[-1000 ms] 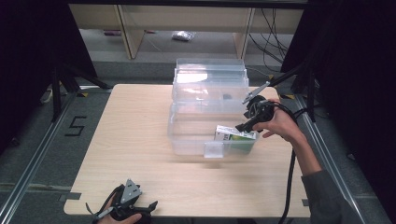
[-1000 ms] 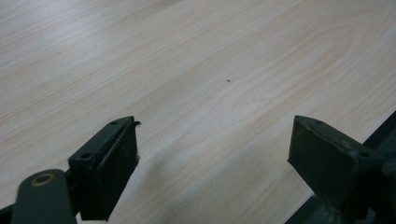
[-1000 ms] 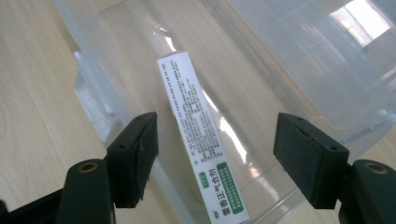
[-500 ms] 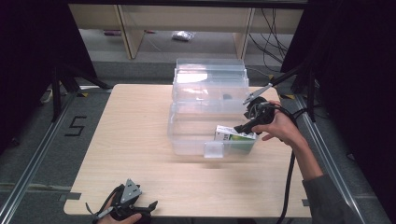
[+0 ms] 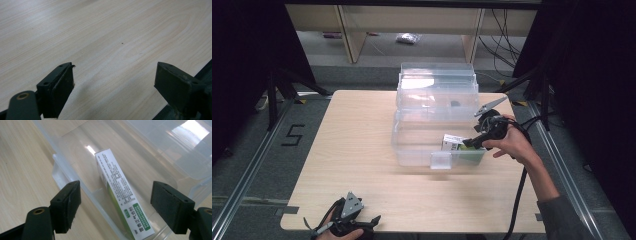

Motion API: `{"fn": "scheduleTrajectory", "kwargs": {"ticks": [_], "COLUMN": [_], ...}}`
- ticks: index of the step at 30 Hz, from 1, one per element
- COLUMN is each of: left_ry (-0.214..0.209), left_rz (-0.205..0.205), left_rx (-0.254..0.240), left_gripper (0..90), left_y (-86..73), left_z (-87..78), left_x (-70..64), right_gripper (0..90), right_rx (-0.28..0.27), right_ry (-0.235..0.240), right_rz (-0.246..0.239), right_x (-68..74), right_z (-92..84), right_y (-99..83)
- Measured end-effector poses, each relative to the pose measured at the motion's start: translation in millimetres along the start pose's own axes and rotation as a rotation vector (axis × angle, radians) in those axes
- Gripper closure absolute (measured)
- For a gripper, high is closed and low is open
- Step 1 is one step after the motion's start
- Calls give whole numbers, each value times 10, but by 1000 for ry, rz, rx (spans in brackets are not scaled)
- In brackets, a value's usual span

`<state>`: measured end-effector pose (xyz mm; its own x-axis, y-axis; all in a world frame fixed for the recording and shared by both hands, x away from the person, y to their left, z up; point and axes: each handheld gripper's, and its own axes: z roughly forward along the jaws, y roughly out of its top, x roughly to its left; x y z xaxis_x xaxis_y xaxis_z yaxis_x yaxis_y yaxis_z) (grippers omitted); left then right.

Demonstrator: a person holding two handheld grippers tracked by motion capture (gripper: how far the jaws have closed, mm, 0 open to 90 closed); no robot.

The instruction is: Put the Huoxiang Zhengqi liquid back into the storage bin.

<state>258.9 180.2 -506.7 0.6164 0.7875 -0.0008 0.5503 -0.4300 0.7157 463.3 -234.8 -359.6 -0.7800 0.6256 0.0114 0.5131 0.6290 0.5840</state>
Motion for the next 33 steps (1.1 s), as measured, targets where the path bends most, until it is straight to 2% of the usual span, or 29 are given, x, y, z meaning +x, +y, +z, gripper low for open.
{"fn": "scheduleTrajectory", "kwargs": {"ticks": [1, 3, 4, 5, 6, 7, 8, 9, 11, 12, 13, 14, 15, 16, 17, 18, 20, 21, 23, 24, 26, 28, 29, 30, 31, 32, 33], "left_ry": [-2, -9, -11, -11, 2, 2, -7, -7, -11, -5, 0, -2, -3, 0, -2, -13, 0, -10, -11, -7, 1, 1, -3, -11, -7, 1, 1], "left_rz": [0, 18, 21, 21, -3, -3, 16, 16, 20, -1, 0, 1, 0, -3, 10, -2, 8, 2, 21, -4, -4, -3, 7, -2, 5, -5, -5], "left_rx": [-4, 11, 15, 15, -6, -6, 11, 11, 15, -5, 0, -3, -6, -9, 3, -6, 0, -2, 15, -8, -10, -10, 1, -4, 1, -12, -11], "left_gripper": [151, 151, 151, 151, 151, 151, 151, 151, 151, 151, 151, 151, 151, 151, 151, 151, 151, 151, 151, 151, 151, 151, 151, 151, 151, 151, 151], "left_y": [-2, -1, 1, 1, -3, -3, -1, -1, 1, -1, 0, -2, -5, -6, -2, 0, -3, -3, 1, -2, -6, -6, -2, -1, -1, -6, -6], "left_z": [4, -12, -17, -17, 4, 4, -11, -11, -17, 0, 2, 4, 5, 10, -3, -5, 1, -4, -17, 1, 10, 8, -2, -5, -3, 11, 10], "left_x": [-1, 6, 11, 11, -2, -2, 6, 6, 11, -1, 0, -1, -6, -7, 3, -6, 1, -6, 10, -6, -9, -8, 2, -5, 0, -10, -10], "right_gripper": [255, 255, 255, 255, 255, 255, 255, 255, 254, 252, 251, 247, 247, 246, 247, 246, 245, 245, 243, 244, 246, 244, 243, 243, 243, 243, 243], "right_rx": [-6, 1, -23, -23, -7, -7, -16, -27, -30, -37, -33, -14, -14, -31, -51, -58, -54, -57, -76, -67, -85, -88, -105, -94, -110, -125, -112], "right_ry": [3, 6, 5, 5, 11, 11, 16, 15, 25, 5, 17, 8, 8, 19, 20, 17, 17, 20, 11, 29, 48, 47, 46, 49, 46, 35, 46], "right_rz": [4, 44, 33, 33, 55, 55, 77, 46, 56, 71, 64, 128, 128, 93, 85, 75, 61, 74, 67, 75, 83, 77, 94, 75, 53, 89, 77], "right_x": [3, 35, 44, 44, 63, 63, 90, 69, 84, 102, 92, 131, 131, 117, 115, 106, 104, 126, 137, 147, 187, 195, 219, 219, 213, 257, 267], "right_z": [-3, -14, 8, 8, -10, -10, -6, 2, 7, 17, 7, -9, -9, 4, 23, 18, 6, 2, 16, -6, -18, -15, -12, -31, -23, -18, -41], "right_y": [-8, -16, -28, -28, -33, -33, -39, -56, -64, -72, -78, -83, -83, -90, -100, -114, -124, -133, -153, -156, -182, -189, -197, -197, -204, -216, -221]}}
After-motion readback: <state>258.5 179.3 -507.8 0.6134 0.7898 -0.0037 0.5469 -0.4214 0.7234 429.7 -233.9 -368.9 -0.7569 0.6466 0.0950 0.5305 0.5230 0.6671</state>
